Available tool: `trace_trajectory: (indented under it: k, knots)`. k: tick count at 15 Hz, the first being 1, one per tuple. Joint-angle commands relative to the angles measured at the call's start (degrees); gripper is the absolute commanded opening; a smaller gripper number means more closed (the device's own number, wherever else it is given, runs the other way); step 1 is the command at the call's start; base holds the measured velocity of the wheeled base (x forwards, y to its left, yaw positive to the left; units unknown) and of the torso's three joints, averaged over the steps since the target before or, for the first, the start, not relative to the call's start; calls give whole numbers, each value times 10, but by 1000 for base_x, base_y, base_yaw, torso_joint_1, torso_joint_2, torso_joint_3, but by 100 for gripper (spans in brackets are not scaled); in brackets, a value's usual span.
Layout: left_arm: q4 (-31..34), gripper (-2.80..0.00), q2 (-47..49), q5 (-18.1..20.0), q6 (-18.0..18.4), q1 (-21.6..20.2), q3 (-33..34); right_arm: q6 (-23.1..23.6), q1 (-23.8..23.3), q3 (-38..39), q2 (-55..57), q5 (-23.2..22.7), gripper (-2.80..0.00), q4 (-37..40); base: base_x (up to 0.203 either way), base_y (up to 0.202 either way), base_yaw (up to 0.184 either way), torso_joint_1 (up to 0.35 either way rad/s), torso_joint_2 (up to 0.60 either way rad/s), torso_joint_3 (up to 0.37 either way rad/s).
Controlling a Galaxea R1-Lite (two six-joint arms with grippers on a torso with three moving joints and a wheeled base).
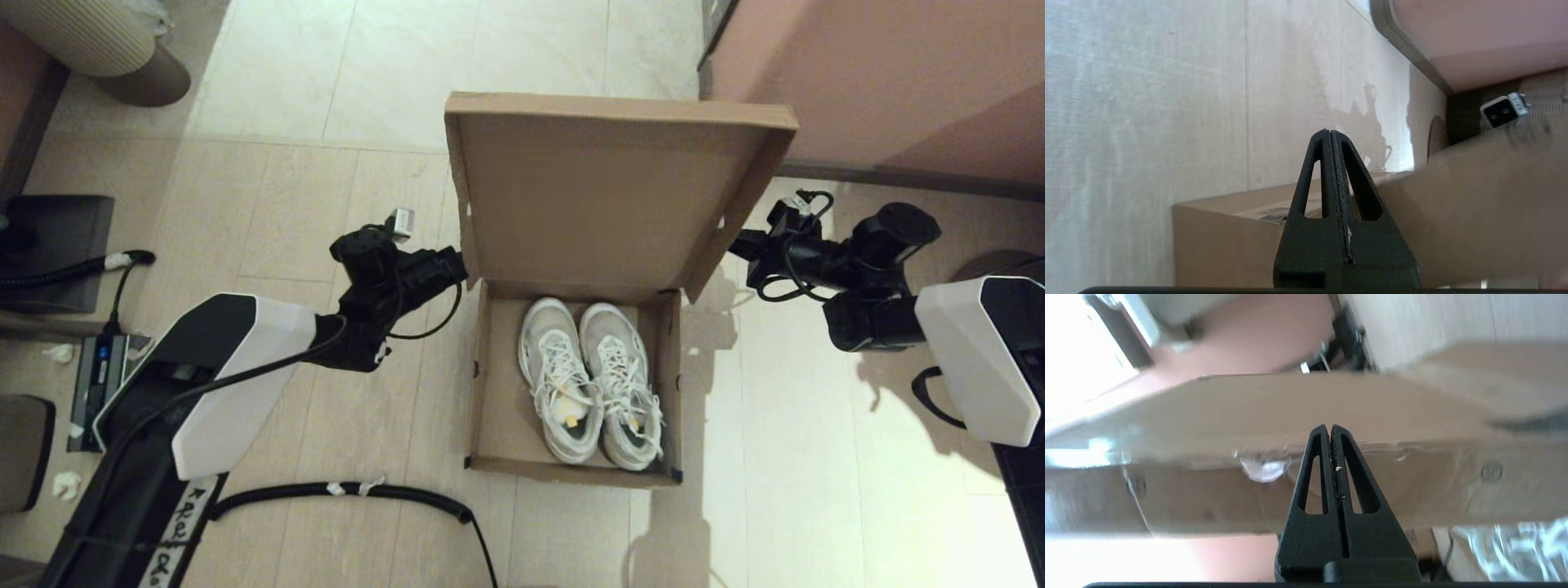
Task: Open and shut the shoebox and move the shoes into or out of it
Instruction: Close the shoe box
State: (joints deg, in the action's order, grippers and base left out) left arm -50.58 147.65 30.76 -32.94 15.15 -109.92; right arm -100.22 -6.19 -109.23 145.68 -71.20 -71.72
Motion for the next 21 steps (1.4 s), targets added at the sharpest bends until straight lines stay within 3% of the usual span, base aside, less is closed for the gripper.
trace_trajectory:
  k: [1, 3, 7, 13, 19, 21]
  knots:
    - [-3, -280, -2, 2, -1, 1, 1, -6, 0, 6, -1, -9, -280, -4, 0, 0, 0, 0, 0, 0]
    - [-4, -280, -3, 1, -1, 1, 1, -6, 0, 18, -7, -18, -280, -7, 0, 0, 0, 0, 0, 0]
    - [-13, -280, -17, 1, -1, 1, 1, -7, -4, 77, -40, -96, -280, -11, 0, 0, 0, 0, 0, 0]
    - [-19, -280, -29, -1, -1, -1, 1, -7, -4, 181, -71, -155, -280, -57, 0, 0, 0, 0, 0, 0]
    - [-26, -280, -79, -10, 2, -8, 33, -12, -24, 280, -98, -162, -280, -158, 0, 0, 0, 0, 0, 0]
    - [-21, -280, -116, -12, 7, -10, 97, -2, -33, 276, -102, -105, -280, -159, 0, 0, 0, 0, 0, 0]
